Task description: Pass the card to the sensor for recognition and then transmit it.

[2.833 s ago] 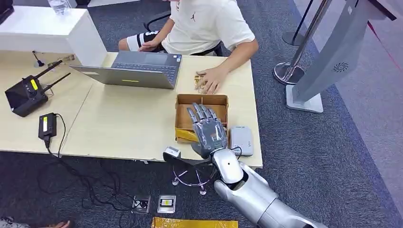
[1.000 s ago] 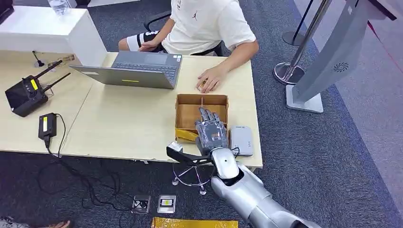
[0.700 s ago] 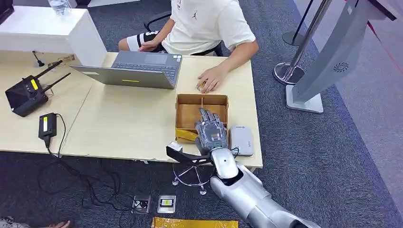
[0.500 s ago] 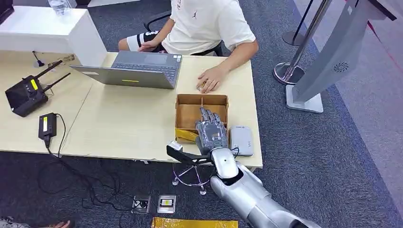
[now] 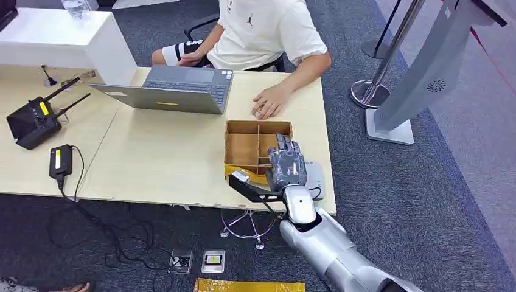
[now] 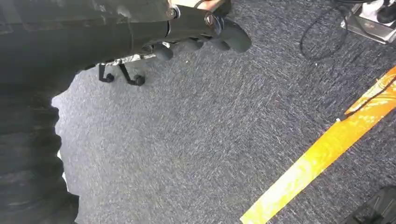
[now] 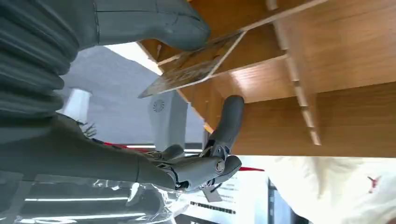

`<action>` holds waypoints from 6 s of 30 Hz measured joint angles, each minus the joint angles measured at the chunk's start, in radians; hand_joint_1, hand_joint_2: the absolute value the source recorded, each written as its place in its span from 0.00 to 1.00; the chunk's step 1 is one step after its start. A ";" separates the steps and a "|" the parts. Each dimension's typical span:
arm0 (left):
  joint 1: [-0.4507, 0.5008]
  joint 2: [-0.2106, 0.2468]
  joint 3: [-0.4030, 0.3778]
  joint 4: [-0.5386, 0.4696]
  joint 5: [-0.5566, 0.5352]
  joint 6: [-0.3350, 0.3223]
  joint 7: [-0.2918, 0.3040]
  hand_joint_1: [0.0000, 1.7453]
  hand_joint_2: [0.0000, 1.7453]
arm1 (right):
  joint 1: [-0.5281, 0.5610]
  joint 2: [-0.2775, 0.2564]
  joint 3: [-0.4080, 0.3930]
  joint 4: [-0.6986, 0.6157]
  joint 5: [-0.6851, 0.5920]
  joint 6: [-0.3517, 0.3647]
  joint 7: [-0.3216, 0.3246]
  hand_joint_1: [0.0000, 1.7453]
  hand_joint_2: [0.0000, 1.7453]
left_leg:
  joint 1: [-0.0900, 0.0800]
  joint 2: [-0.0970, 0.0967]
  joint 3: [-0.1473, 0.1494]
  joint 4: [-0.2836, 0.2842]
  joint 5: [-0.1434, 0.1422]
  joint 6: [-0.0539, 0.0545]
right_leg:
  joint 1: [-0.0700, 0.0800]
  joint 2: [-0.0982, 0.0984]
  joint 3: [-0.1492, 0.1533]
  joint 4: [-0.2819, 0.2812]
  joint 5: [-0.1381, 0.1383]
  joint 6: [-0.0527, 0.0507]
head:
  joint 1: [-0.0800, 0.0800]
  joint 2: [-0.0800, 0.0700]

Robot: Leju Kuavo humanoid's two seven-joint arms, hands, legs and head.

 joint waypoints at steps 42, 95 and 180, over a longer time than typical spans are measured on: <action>-0.009 0.000 -0.003 0.000 0.011 0.001 0.000 0.00 1.00 | 0.008 -0.055 -0.064 -0.013 0.003 -0.018 0.000 0.00 1.00 | 0.000 0.000 0.000 0.000 0.000 0.000 | 0.000 0.000 0.000 0.000 0.000 0.000 | 0.000 0.000; -0.035 -0.003 -0.006 -0.005 -0.013 -0.027 0.000 0.00 1.00 | 0.043 -0.026 -0.088 -0.087 0.018 0.057 -0.044 0.34 1.00 | 0.000 0.000 0.000 0.000 0.000 0.000 | 0.000 0.000 0.000 0.000 0.000 0.000 | 0.000 0.000; -0.057 -0.016 -0.020 0.003 -0.046 -0.037 0.003 0.00 1.00 | -0.290 0.074 -0.017 -0.242 0.128 0.073 -0.064 1.00 1.00 | 0.000 0.000 -0.001 0.000 0.002 -0.001 | 0.000 0.000 0.000 0.001 0.001 0.000 | 0.000 0.000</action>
